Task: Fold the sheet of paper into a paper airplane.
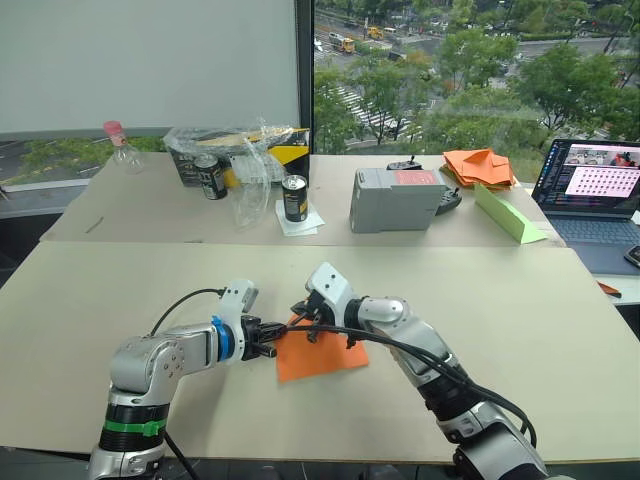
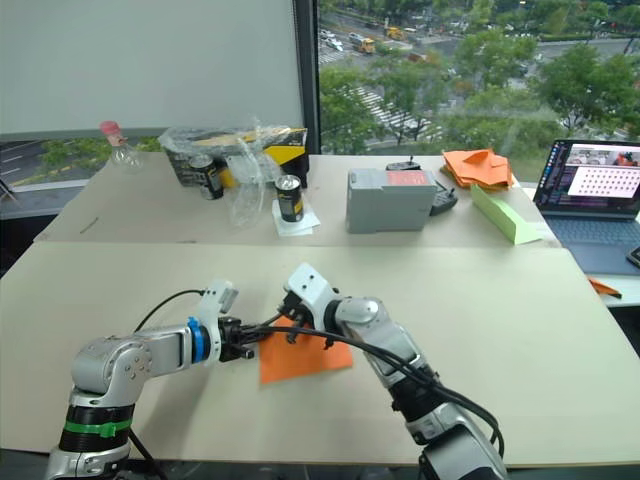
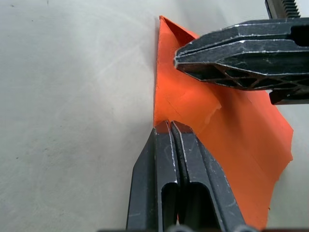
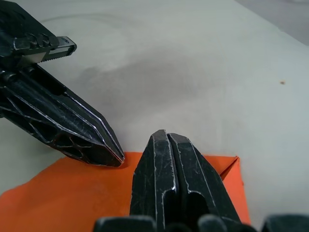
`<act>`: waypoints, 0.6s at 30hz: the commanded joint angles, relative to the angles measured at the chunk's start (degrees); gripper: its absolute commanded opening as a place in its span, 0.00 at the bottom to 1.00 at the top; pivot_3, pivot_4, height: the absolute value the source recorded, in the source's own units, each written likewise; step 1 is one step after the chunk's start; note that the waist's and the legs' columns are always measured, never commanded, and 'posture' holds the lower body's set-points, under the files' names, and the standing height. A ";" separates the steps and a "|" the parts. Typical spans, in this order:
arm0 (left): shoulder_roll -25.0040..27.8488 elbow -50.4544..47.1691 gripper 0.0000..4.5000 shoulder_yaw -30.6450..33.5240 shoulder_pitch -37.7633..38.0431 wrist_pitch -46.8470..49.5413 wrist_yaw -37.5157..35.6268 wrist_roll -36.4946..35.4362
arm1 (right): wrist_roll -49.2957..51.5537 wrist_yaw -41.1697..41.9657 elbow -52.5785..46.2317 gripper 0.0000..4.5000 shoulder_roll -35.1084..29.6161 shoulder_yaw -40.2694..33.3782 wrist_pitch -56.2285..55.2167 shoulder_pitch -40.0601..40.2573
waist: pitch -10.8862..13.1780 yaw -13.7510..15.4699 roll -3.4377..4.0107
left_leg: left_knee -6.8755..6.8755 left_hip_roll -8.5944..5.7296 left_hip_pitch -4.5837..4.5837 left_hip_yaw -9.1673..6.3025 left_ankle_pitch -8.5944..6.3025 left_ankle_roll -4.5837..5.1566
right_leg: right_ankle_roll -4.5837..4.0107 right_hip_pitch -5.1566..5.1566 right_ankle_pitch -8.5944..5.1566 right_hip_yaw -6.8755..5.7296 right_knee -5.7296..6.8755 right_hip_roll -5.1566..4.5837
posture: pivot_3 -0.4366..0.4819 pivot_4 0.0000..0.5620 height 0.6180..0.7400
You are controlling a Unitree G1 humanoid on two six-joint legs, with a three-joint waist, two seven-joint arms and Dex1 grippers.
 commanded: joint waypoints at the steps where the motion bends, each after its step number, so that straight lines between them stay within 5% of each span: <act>1: 0.32 1.15 0.02 -0.56 1.25 0.83 2.23 1.16 | -1.40 -0.08 0.05 0.00 0.17 1.10 0.39 -1.10 | 0.00 -0.01 0.00 | 0.00 0.00 0.00 0.00 0.00 0.00 | 0.00 0.00 0.00 0.00 0.00 0.00 | 0.48 0.27 1.00; 18: -0.03 0.73 0.02 0.11 1.12 1.05 3.25 0.14 | -3.34 -3.42 5.60 0.00 2.05 -0.87 3.29 -1.13 | -0.03 -0.02 0.00 | -0.01 0.01 0.12 0.00 0.00 0.00 | 0.00 0.04 0.00 0.01 0.03 0.00 | 0.48 0.27 1.00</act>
